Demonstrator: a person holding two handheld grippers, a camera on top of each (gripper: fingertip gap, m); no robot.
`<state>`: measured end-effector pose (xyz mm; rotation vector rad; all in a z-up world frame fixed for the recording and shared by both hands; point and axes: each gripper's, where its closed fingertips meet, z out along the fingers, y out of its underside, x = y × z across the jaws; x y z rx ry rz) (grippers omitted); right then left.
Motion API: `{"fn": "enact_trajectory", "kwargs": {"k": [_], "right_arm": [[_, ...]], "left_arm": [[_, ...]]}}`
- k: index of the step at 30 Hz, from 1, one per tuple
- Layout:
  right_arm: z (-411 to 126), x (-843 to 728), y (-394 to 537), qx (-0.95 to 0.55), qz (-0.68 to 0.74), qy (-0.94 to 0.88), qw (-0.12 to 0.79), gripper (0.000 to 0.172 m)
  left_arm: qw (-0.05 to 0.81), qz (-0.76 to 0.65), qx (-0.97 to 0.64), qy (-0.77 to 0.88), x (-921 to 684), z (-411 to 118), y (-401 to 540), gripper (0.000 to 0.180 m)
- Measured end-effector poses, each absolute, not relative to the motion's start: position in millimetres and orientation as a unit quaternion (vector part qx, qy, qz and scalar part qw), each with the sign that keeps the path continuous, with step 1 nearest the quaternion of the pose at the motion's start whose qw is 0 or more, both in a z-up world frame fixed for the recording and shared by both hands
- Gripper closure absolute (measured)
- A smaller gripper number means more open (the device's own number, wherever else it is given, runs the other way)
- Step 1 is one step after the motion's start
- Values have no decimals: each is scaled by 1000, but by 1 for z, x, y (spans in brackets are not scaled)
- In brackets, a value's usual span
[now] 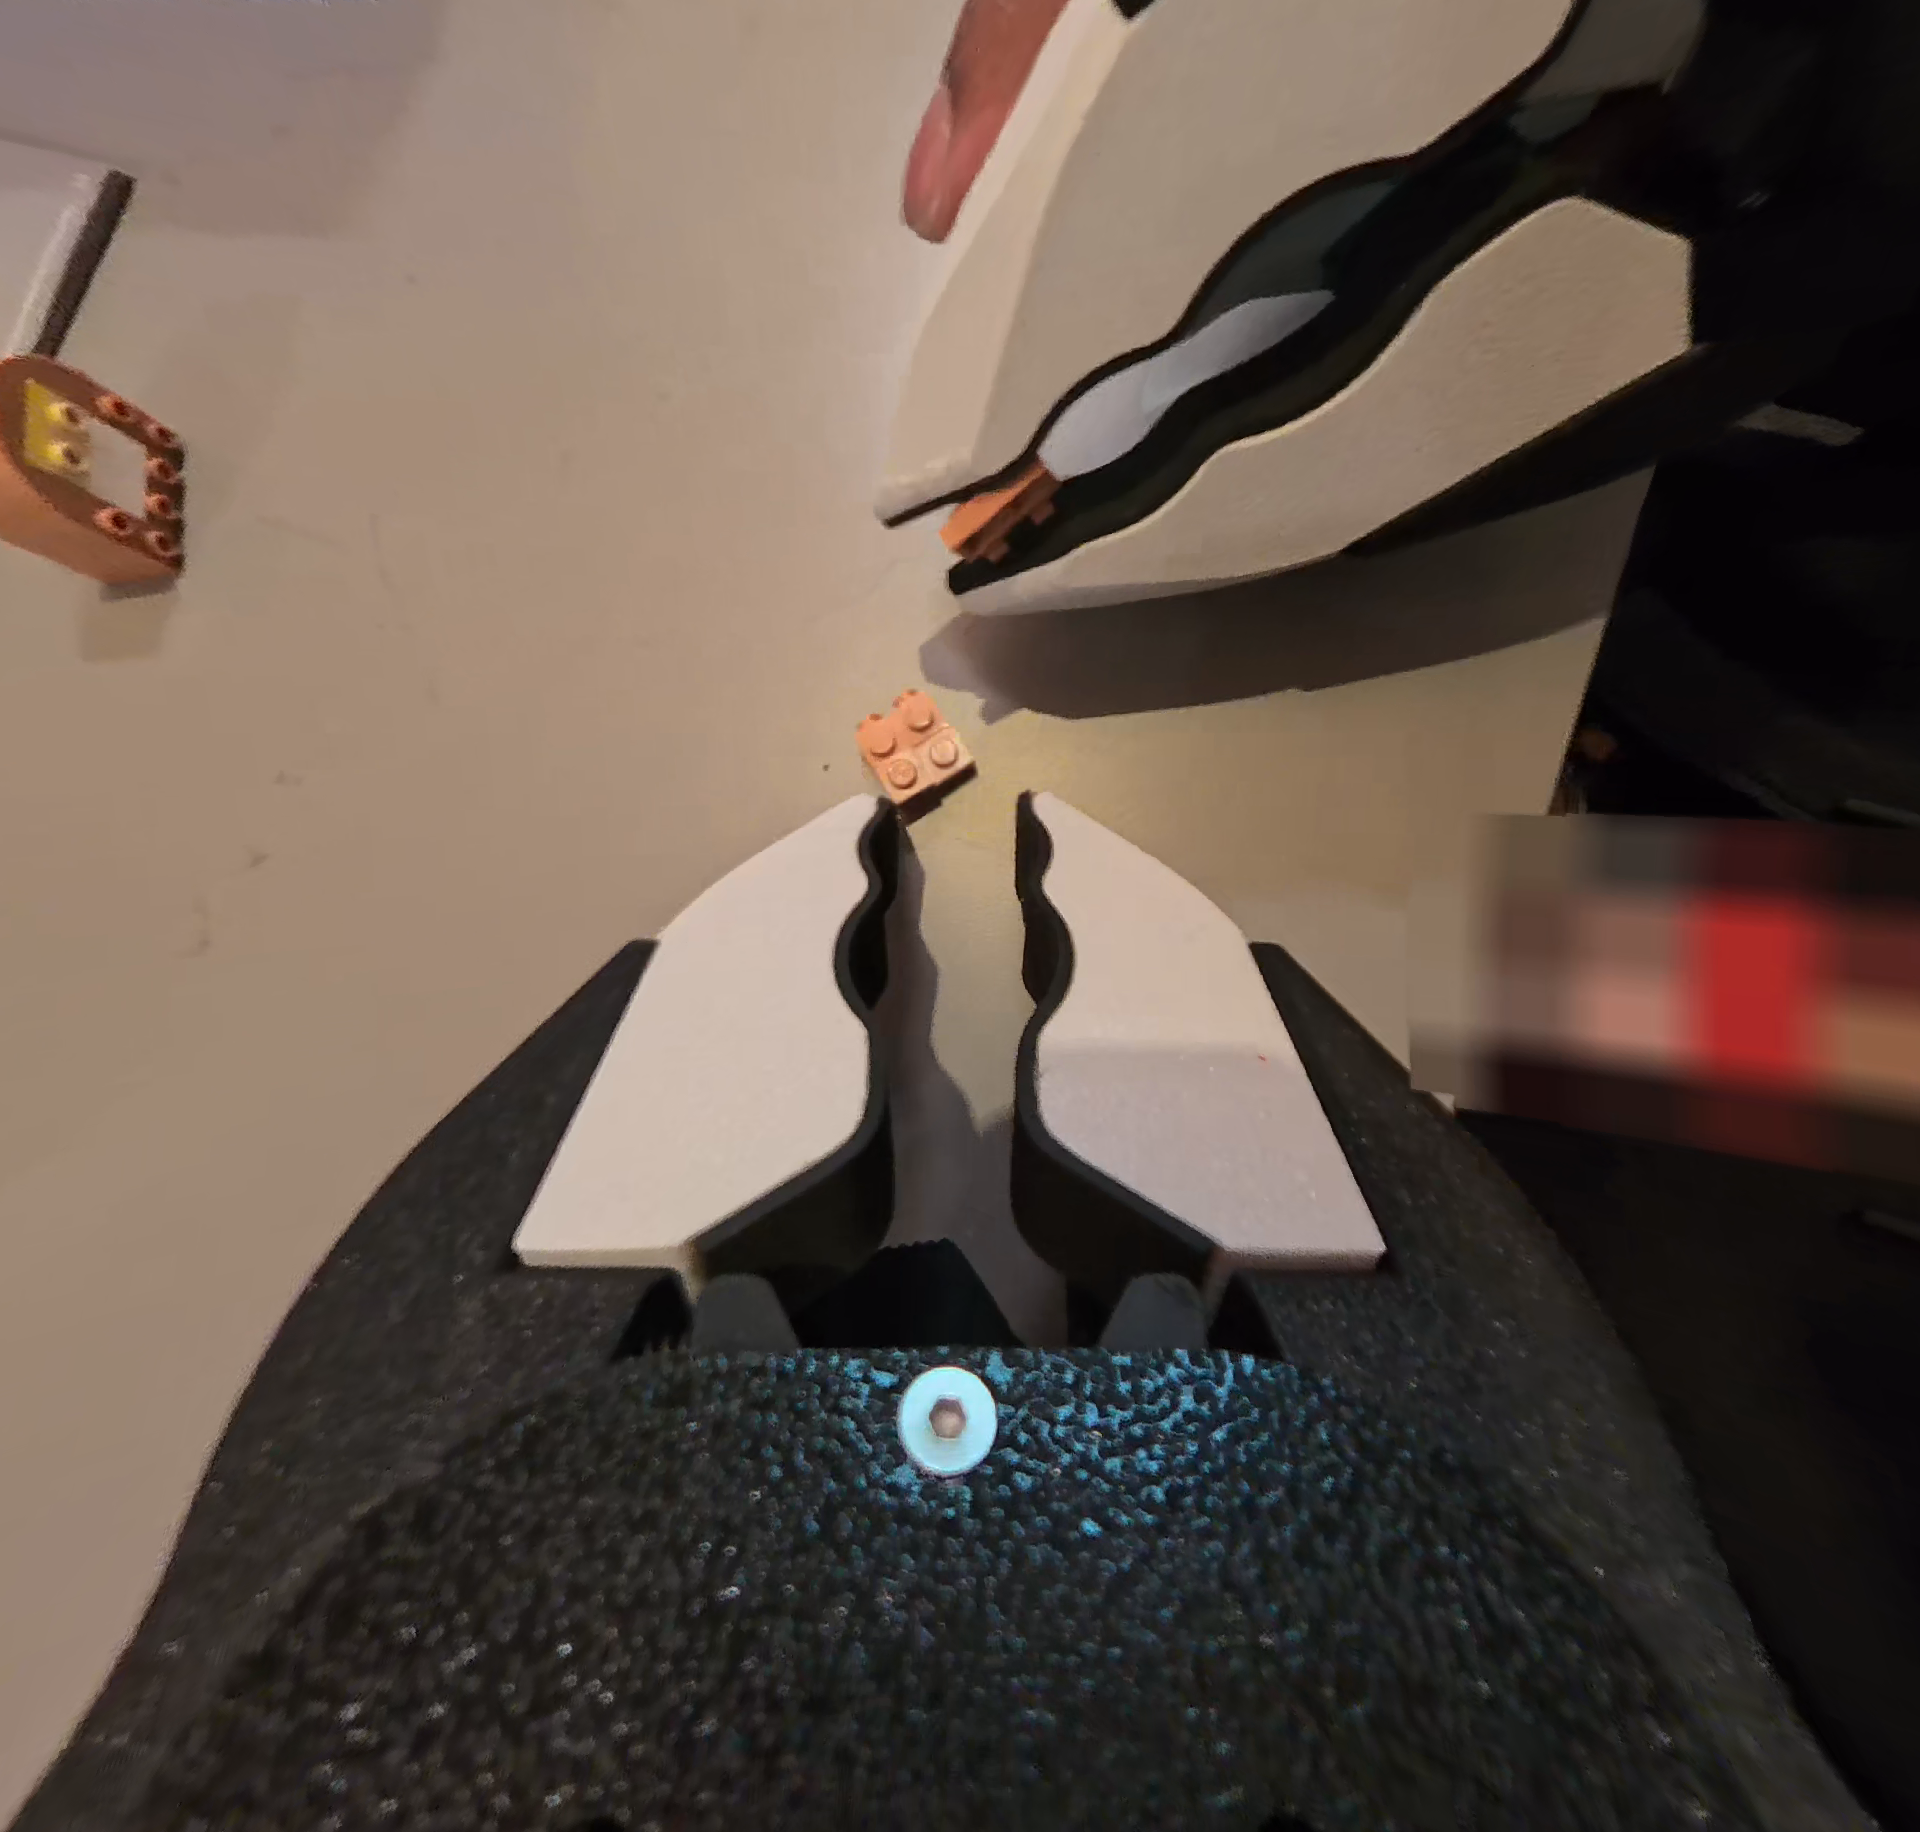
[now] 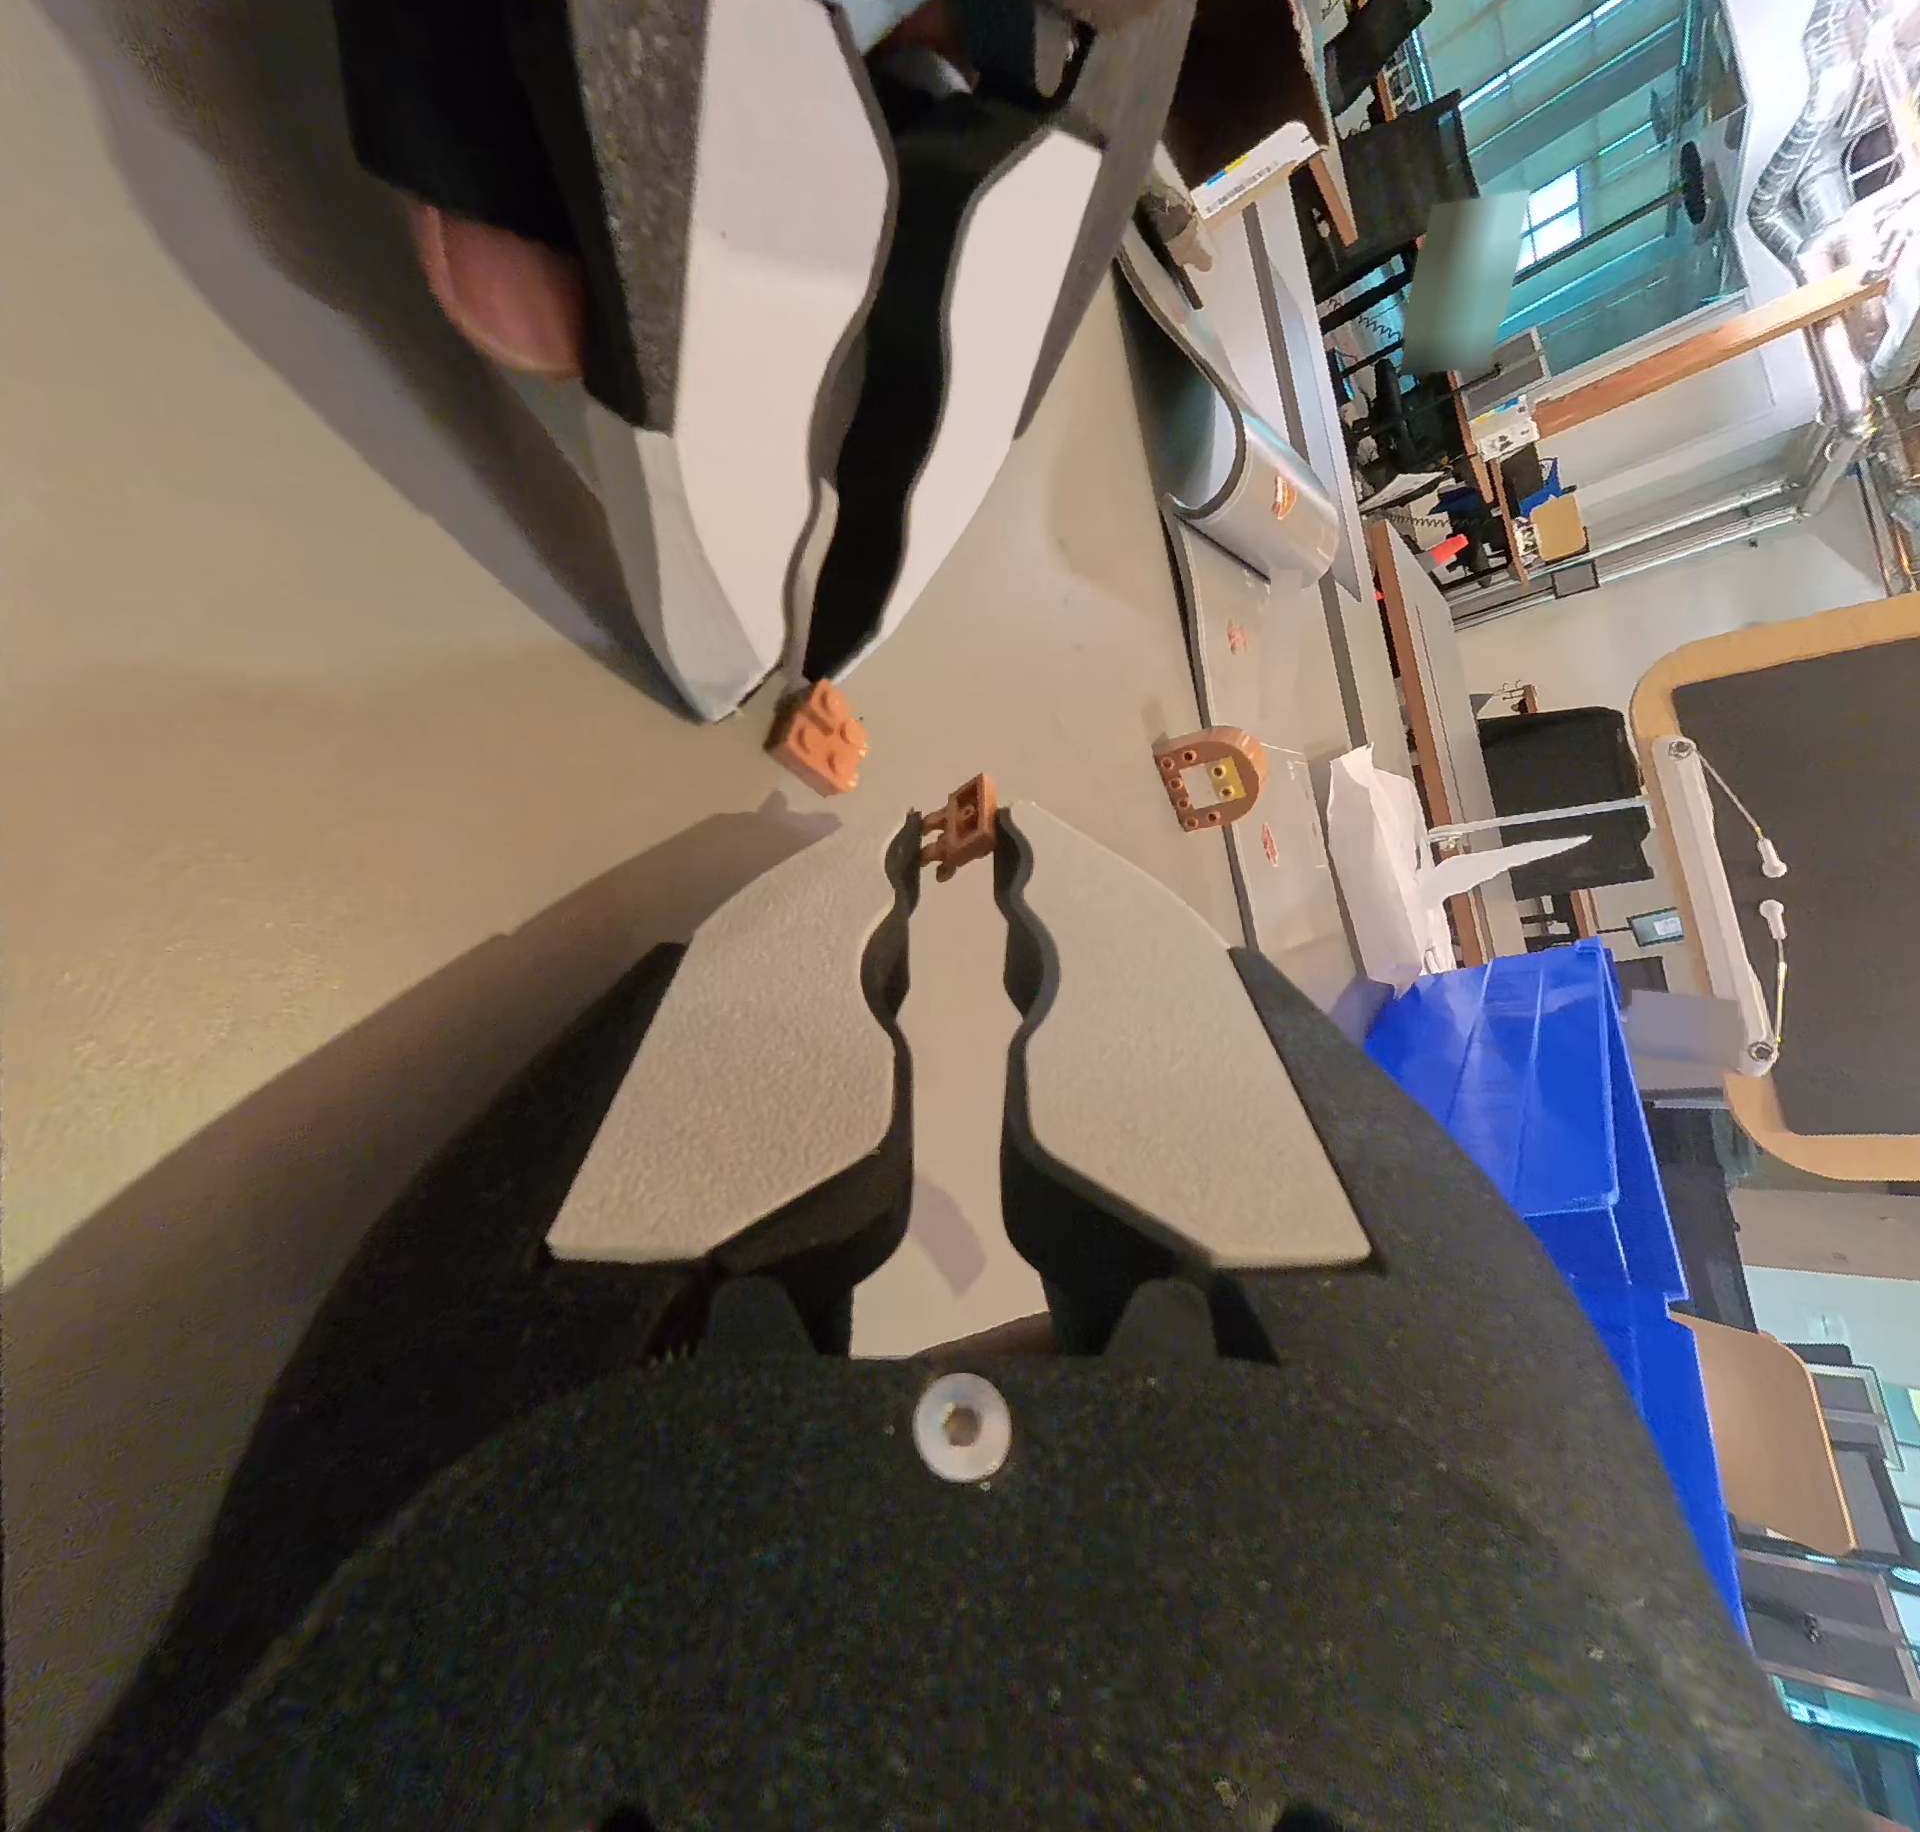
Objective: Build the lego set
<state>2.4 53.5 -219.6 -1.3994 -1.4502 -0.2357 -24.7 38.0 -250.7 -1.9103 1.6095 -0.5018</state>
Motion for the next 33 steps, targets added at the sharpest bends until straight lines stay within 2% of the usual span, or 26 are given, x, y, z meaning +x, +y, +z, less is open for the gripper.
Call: {"fn": "enact_trajectory", "kwargs": {"k": [6, 18, 27, 33], "right_arm": [[-220, 7, 55, -589, -100, -603, 529, 159], [-217, 13, 53, -591, -106, -598, 531, 159], [-216, 23, 53, -596, -112, -594, 528, 159], [-217, 23, 55, -597, -113, -594, 527, 159]], "left_arm": [[288, -228, -687, 627, -9, -245, 13, 159], [276, -208, -693, 633, -8, -251, 17, 159], [301, -212, -692, 621, -6, -241, 28, 157], [278, -197, -699, 629, -10, -251, 29, 159]]}}
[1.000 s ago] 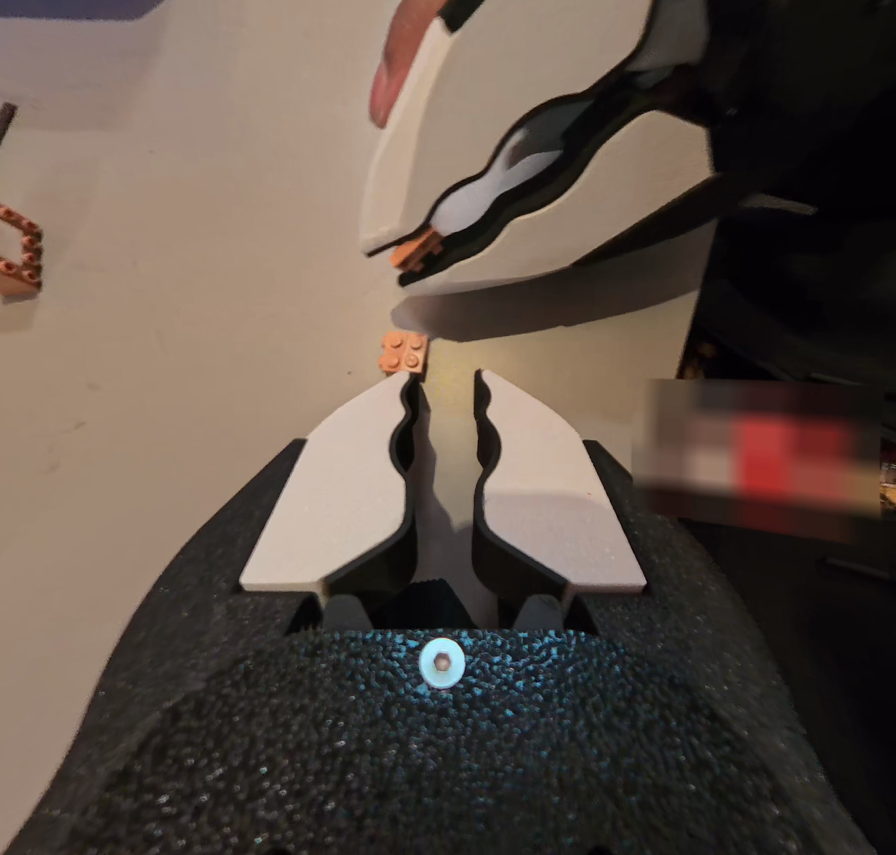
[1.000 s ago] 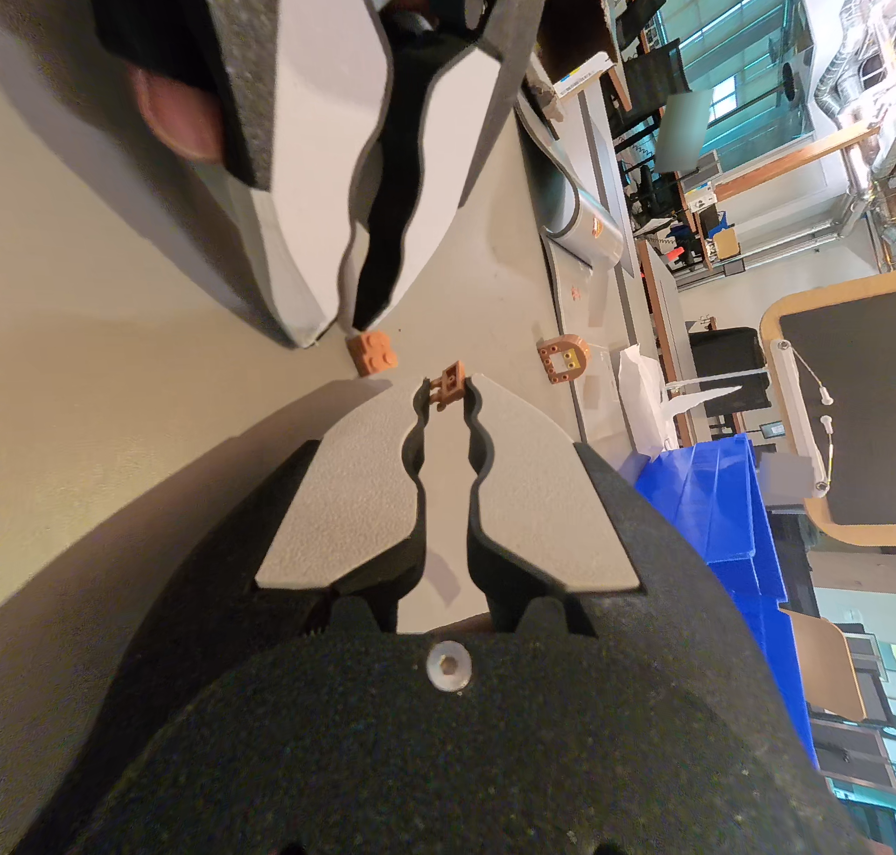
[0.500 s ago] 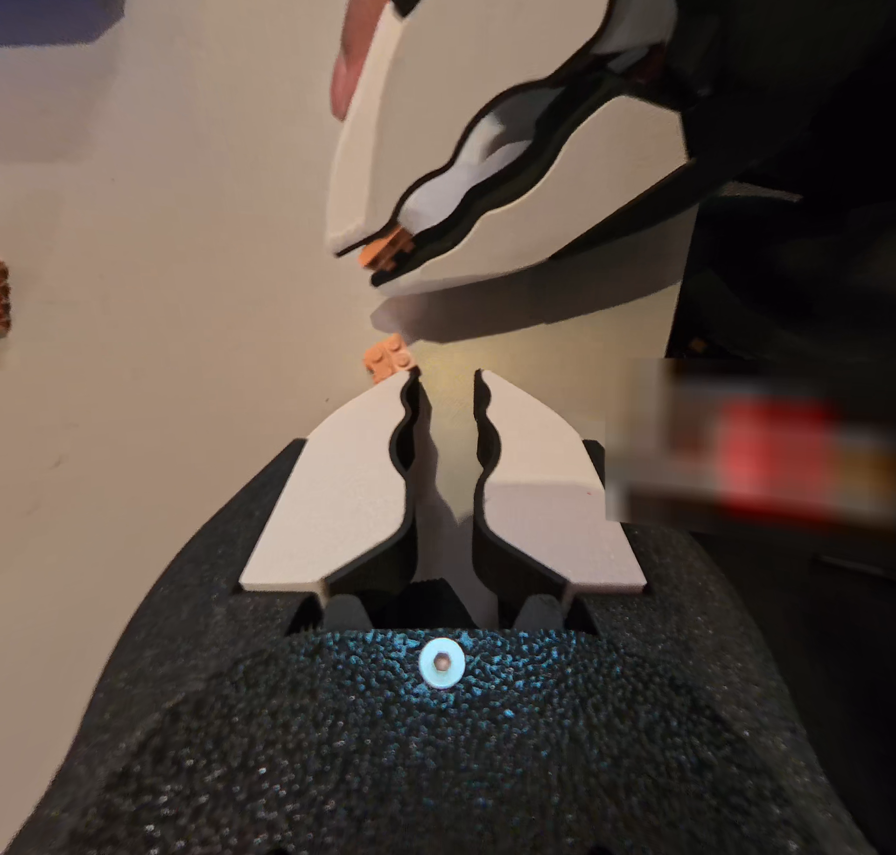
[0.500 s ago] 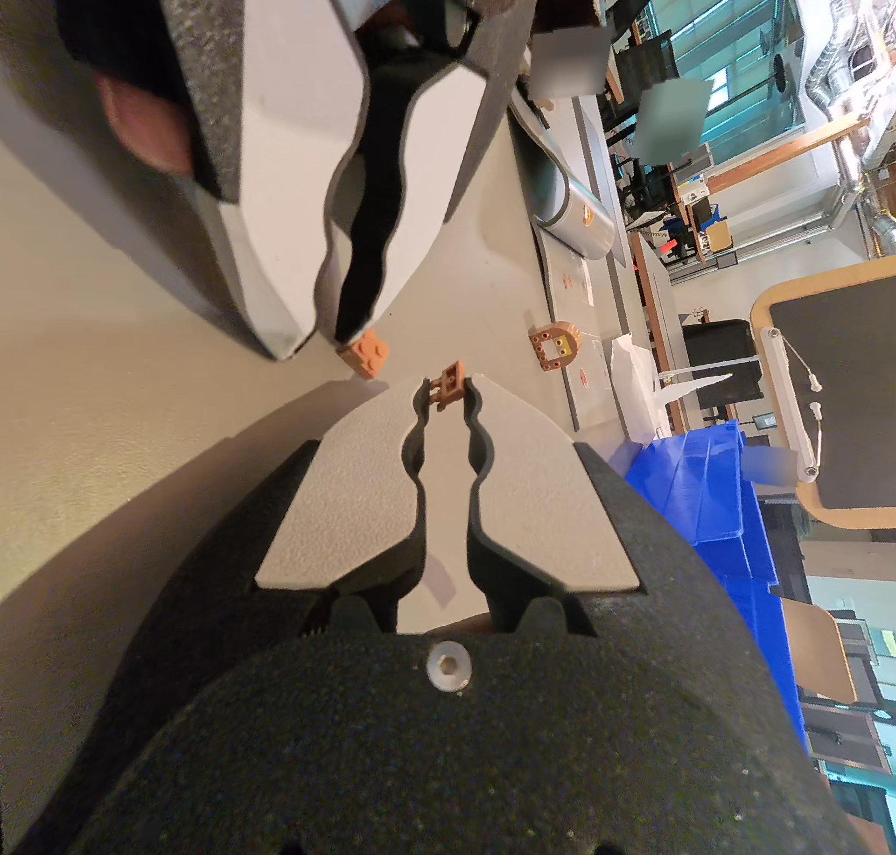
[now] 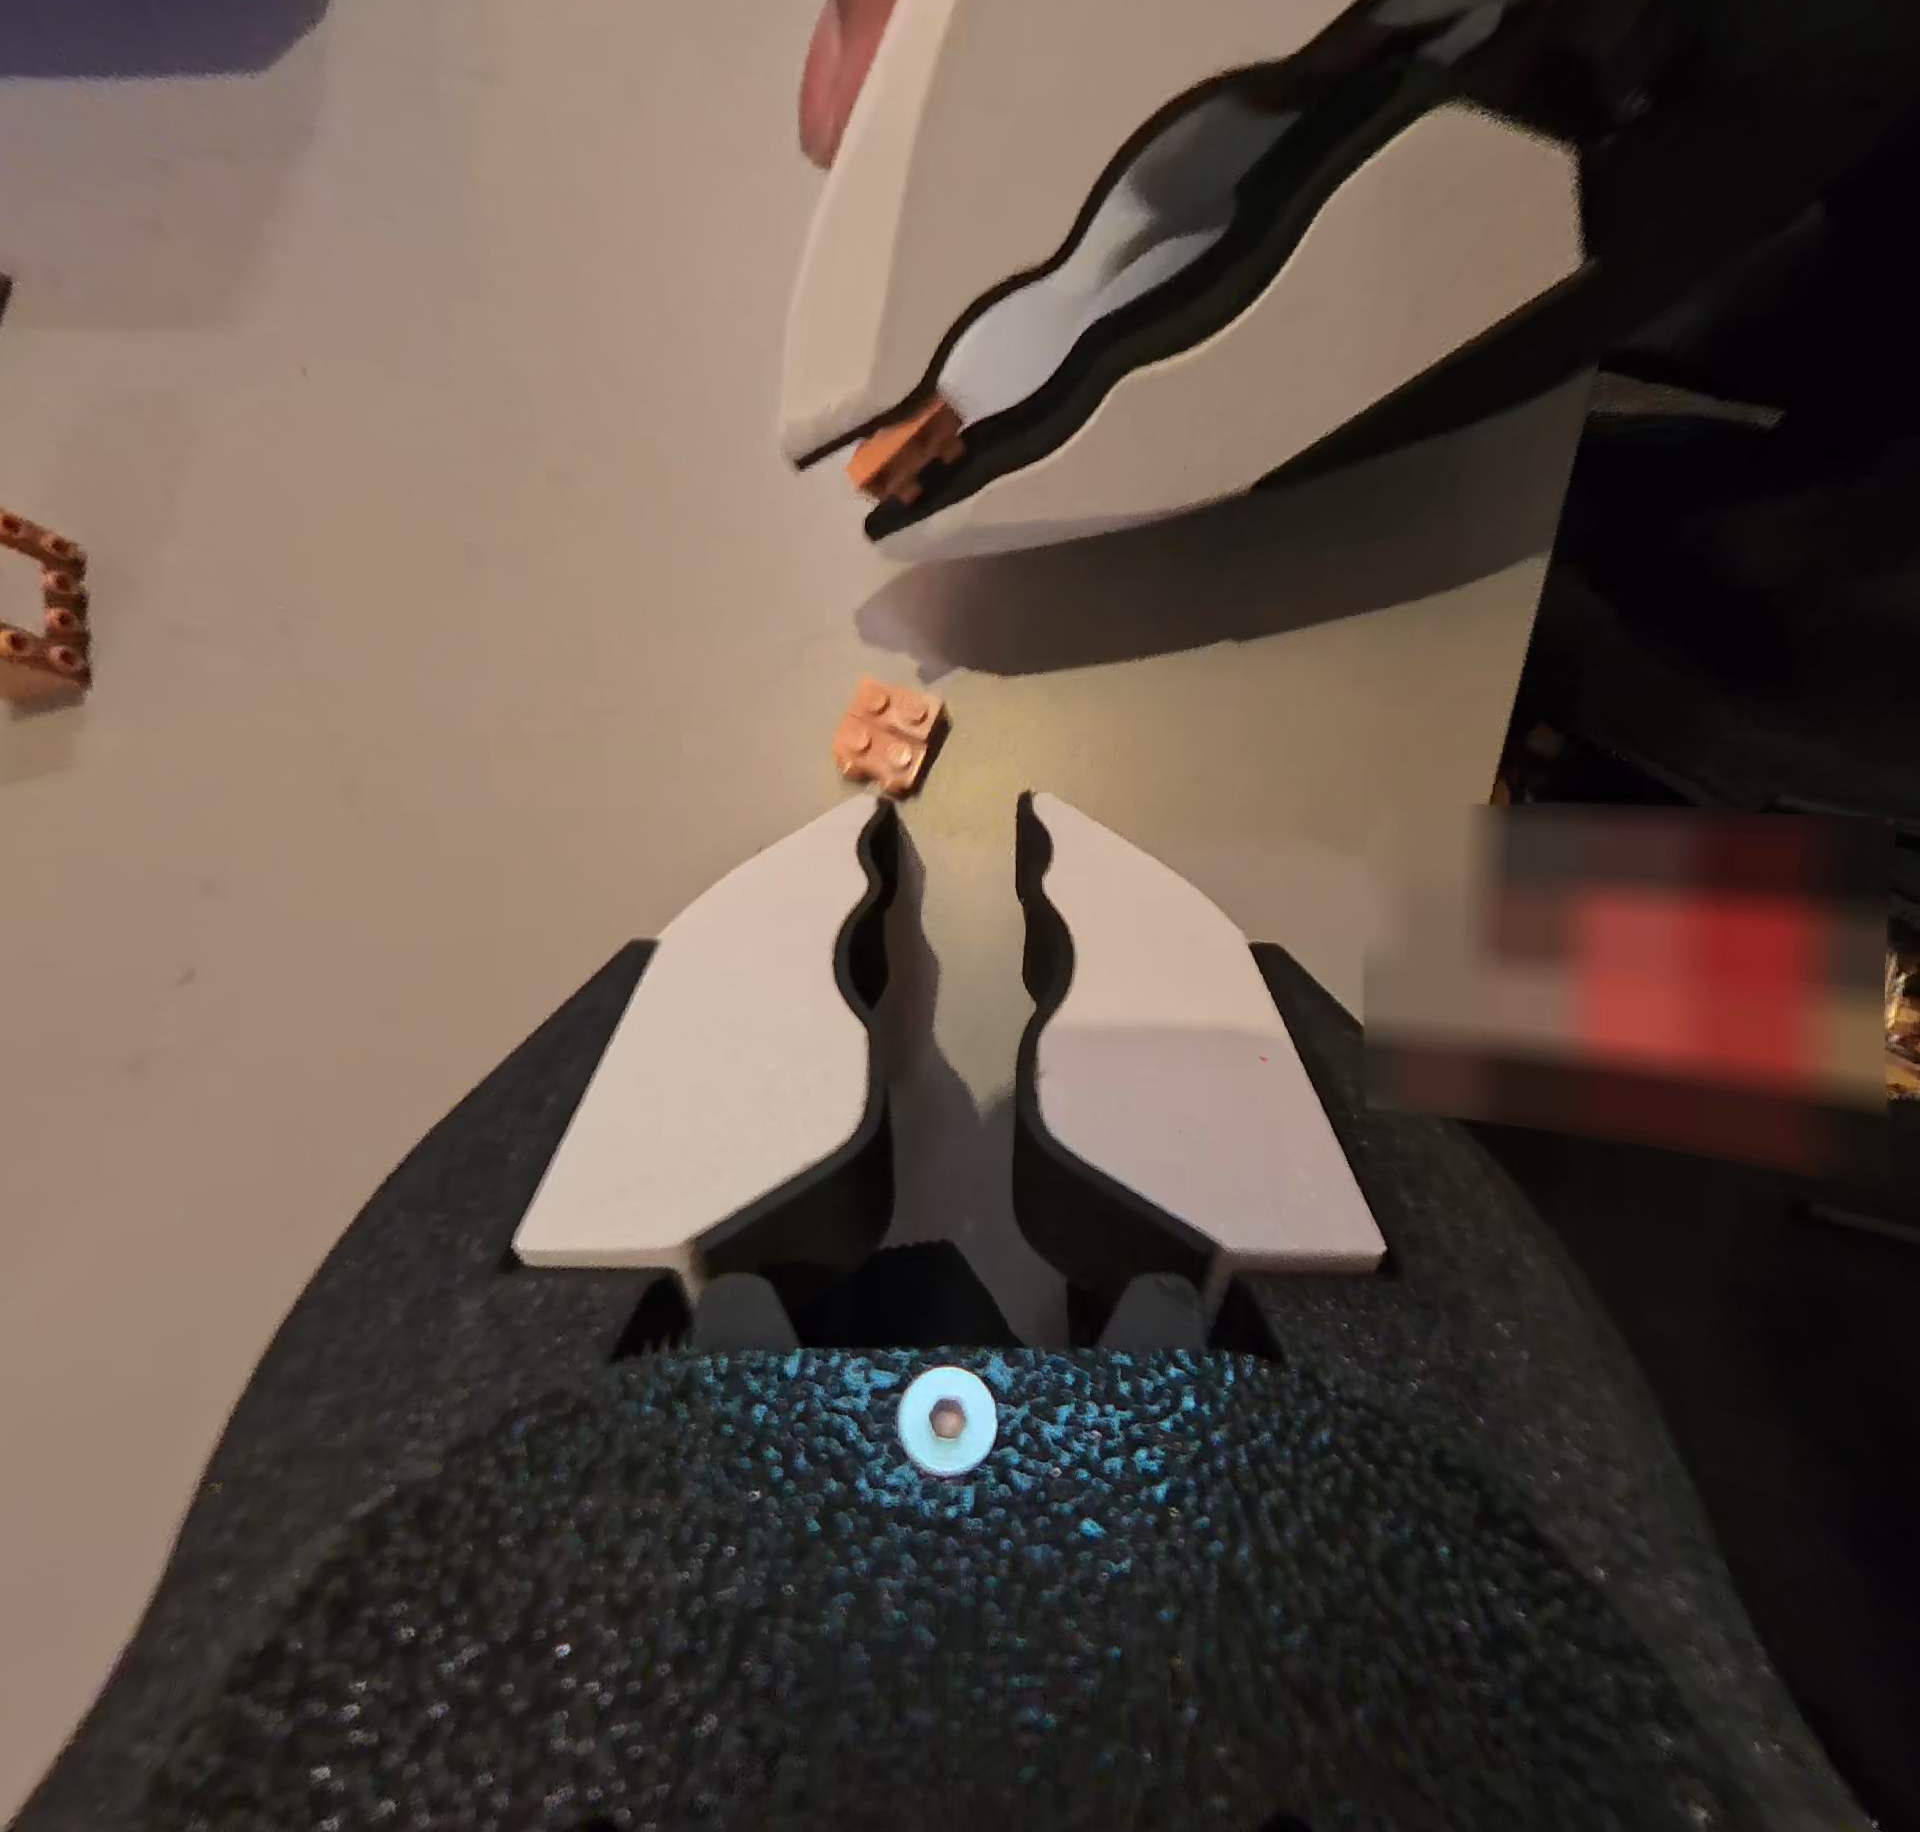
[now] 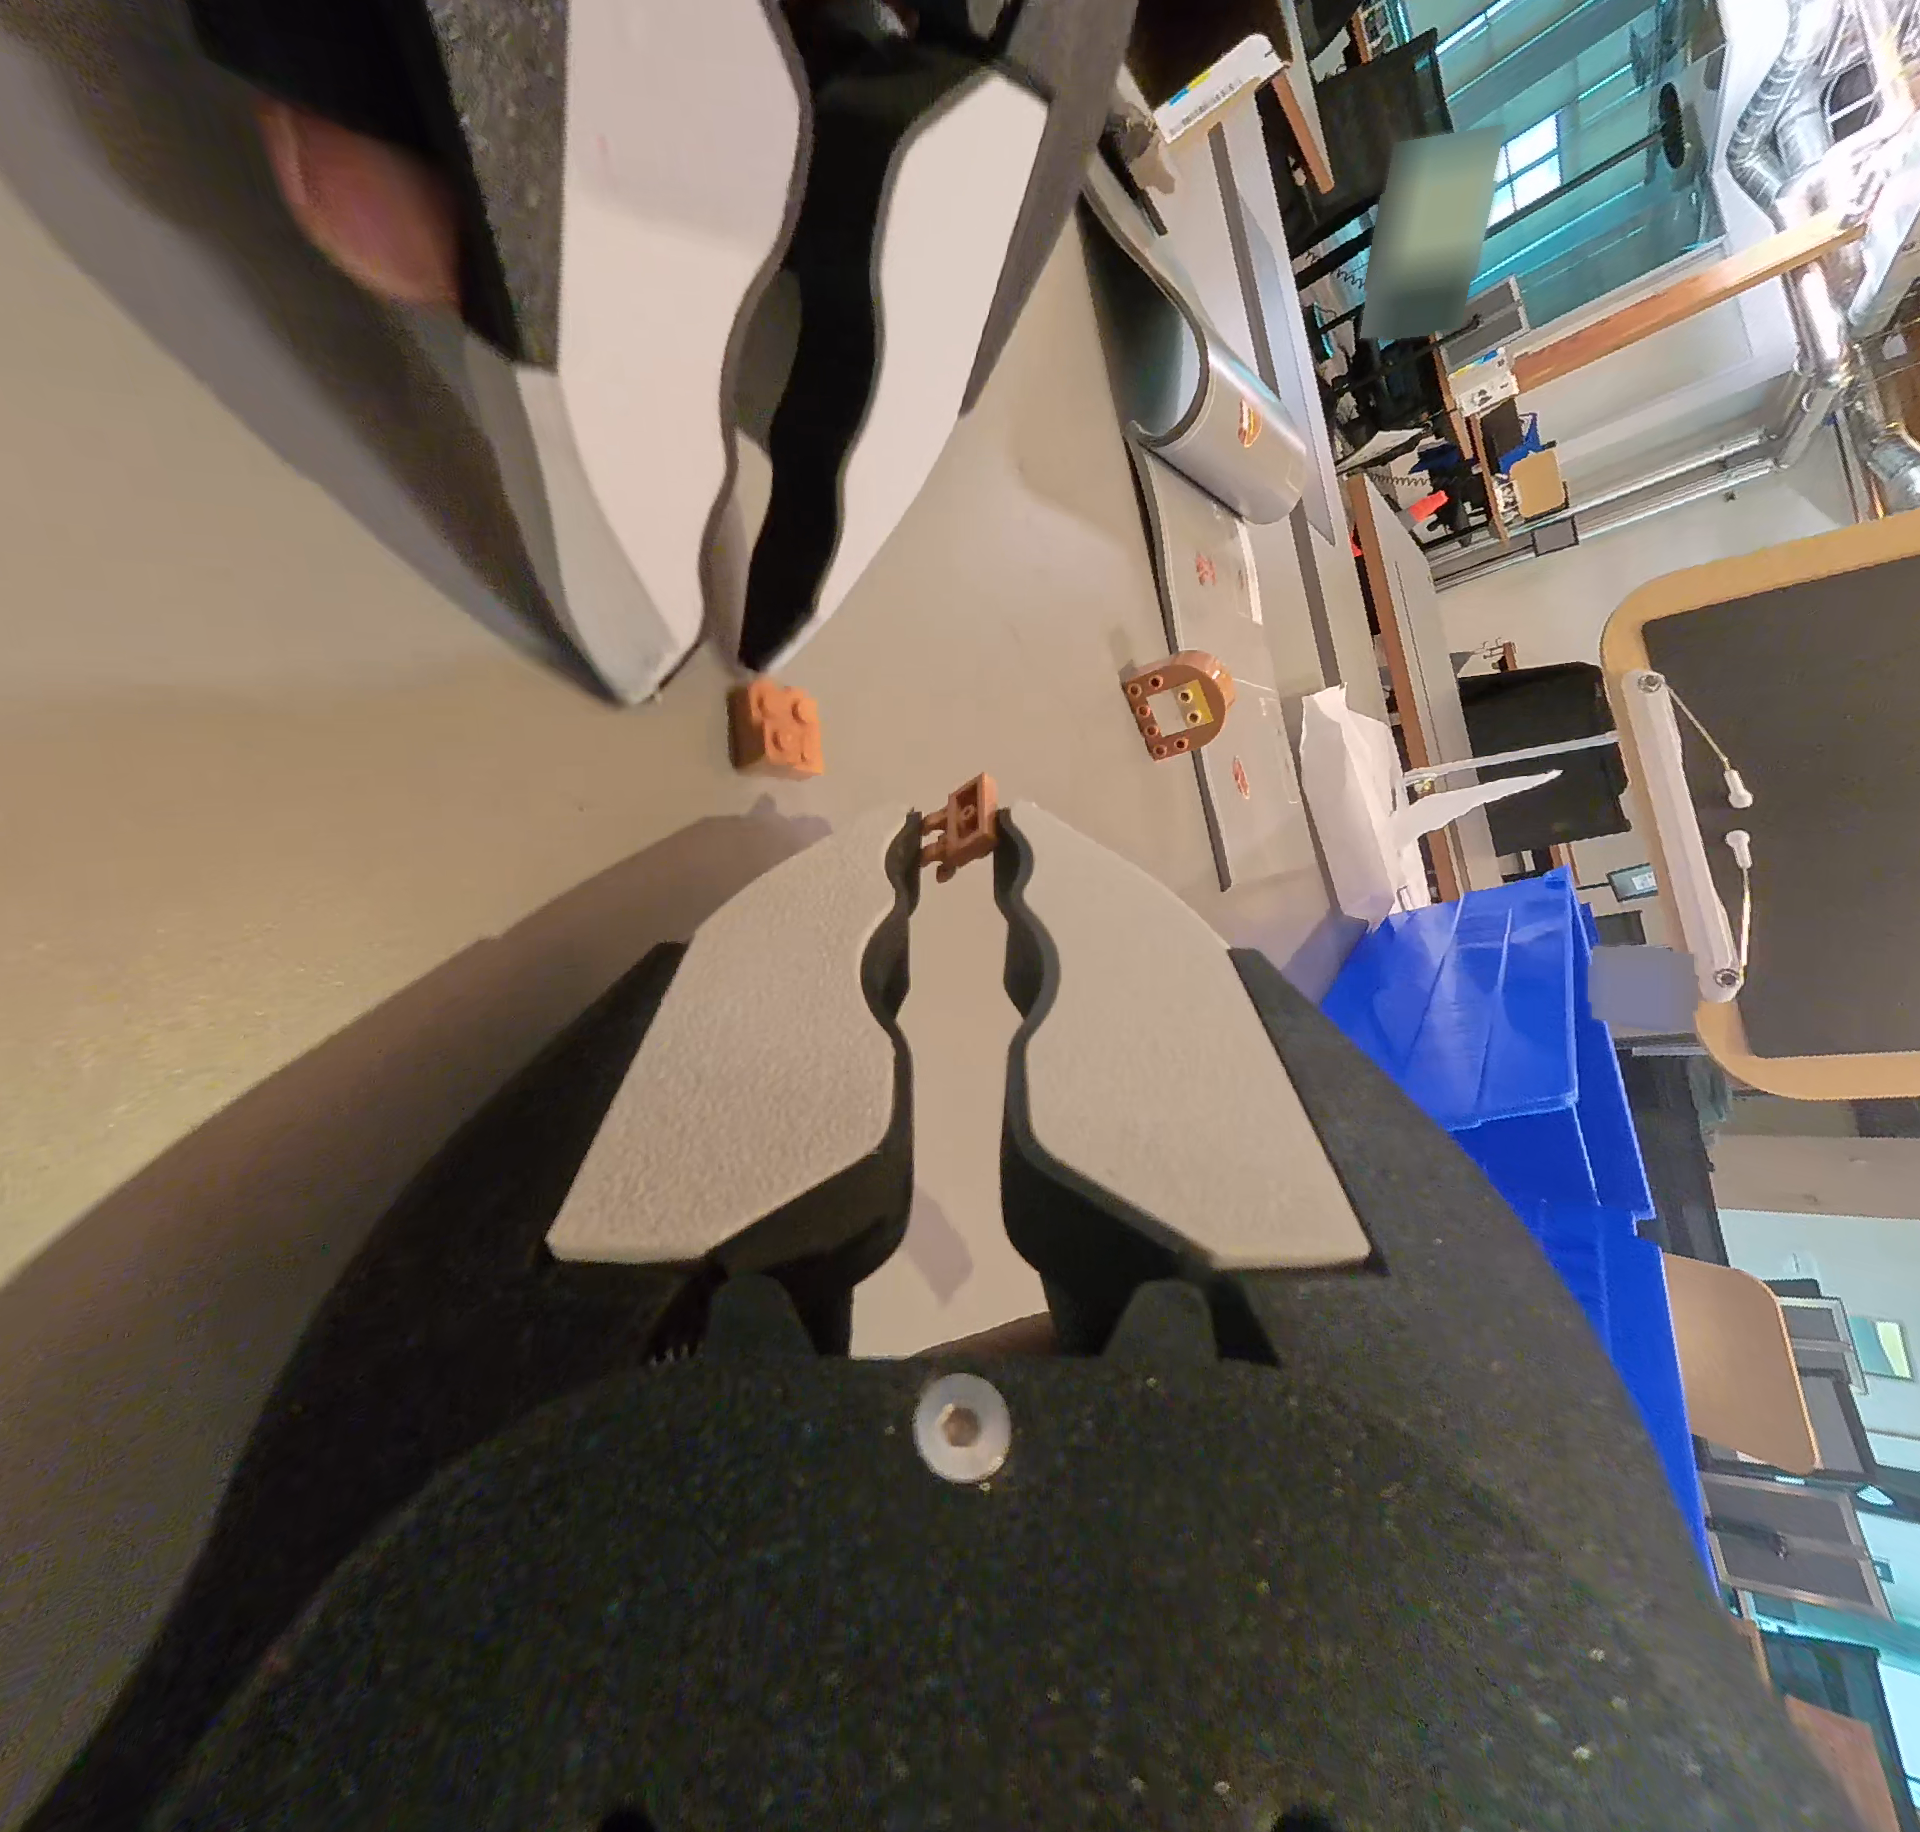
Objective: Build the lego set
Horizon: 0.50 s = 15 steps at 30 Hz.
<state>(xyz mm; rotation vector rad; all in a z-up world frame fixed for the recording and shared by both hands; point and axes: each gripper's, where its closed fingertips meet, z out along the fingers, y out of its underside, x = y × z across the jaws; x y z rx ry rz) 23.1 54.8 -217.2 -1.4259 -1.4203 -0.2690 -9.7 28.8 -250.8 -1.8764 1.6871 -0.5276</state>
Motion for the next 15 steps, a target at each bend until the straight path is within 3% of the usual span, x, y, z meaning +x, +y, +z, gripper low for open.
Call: {"fn": "enact_trajectory", "kwargs": {"k": [15], "right_arm": [[-216, 35, 55, -600, -121, -591, 526, 159]], "left_arm": [[285, -212, -695, 626, 4, -248, 25, 158]]}}
